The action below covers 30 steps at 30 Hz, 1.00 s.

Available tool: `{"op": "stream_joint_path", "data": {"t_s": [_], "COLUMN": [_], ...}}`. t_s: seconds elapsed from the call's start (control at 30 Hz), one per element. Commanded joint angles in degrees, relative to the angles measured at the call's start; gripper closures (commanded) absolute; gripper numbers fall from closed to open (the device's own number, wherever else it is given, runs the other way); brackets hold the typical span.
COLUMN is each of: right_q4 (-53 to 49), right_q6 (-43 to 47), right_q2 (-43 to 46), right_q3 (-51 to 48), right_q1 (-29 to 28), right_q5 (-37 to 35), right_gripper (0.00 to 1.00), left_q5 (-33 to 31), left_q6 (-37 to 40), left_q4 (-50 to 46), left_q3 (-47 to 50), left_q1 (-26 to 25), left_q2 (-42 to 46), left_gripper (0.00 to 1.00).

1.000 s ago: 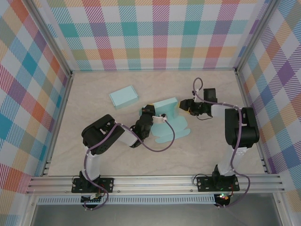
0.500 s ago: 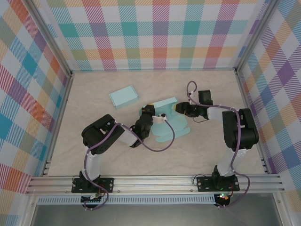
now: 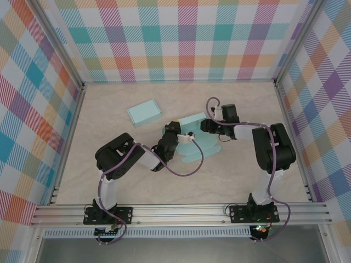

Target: Fold the paper box

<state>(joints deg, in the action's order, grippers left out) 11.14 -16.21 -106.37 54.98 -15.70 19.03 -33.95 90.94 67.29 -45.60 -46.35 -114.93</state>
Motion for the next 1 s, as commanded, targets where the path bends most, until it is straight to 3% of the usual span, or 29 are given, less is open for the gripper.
{"op": "stream_joint_path", "data": {"t_s": [0.0, 0.23, 0.33, 0.47, 0.6, 0.67, 0.77, 0.8, 0.87, 0.93, 0.97], "right_q4": [5.1, 7.0, 8.0, 9.2, 9.5, 9.4, 9.5, 9.7, 9.4, 9.1, 9.0], "right_q6": [1.9, 2.3, 2.3, 2.1, 2.1, 2.2, 1.8, 1.6, 1.2, 0.9, 0.6], "right_q2": [-1.3, -2.7, -2.5, -1.7, 0.0, 0.9, 2.5, 2.9, 3.9, 4.8, 5.2], "right_q3": [0.4, 0.0, -0.9, -2.6, -4.4, -5.3, -6.8, -7.3, -8.1, -8.6, -8.9], "right_q1": [-1.7, -4.4, -4.8, -5.7, -7.0, -7.6, -8.0, -8.0, -8.0, -8.0, -8.0], "right_q5": [-8.3, -14.8, -16.3, -21.2, -25.9, -28.0, -29.5, -29.6, -29.9, -30.0, -30.5], "right_gripper": [0.58, 0.58, 0.66, 0.88, 1.0, 1.0, 1.0, 1.0, 1.0, 1.0, 1.0], "left_q5": [2.7, 3.6, 3.7, 3.9, 2.7, 1.2, 0.3, 0.0, -0.5, -1.4, -1.9], "left_q6": [-0.6, -2.3, -2.4, -3.9, -7.4, -10.6, -16.9, -19.2, -24.1, -28.9, -31.4], "left_q4": [0.1, -0.6, -0.7, -0.7, -1.0, -0.9, -2.7, -4.5, -6.7, -7.2, -7.5], "left_q3": [0.5, 0.8, 0.8, 1.0, 0.8, 0.3, 0.4, 0.3, 0.5, 1.4, 2.1], "left_q1": [-0.4, -0.9, -1.1, -1.7, -2.7, -3.2, -3.9, -4.0, -4.1, -4.1, -4.2], "left_q2": [-0.2, -0.1, -0.1, 0.4, 1.3, 2.1, 4.8, 6.1, 8.7, 11.6, 13.4], "left_gripper": [1.0, 1.0, 1.0, 1.0, 1.0, 0.97, 0.57, 0.49, 0.46, 0.29, 0.26]}}
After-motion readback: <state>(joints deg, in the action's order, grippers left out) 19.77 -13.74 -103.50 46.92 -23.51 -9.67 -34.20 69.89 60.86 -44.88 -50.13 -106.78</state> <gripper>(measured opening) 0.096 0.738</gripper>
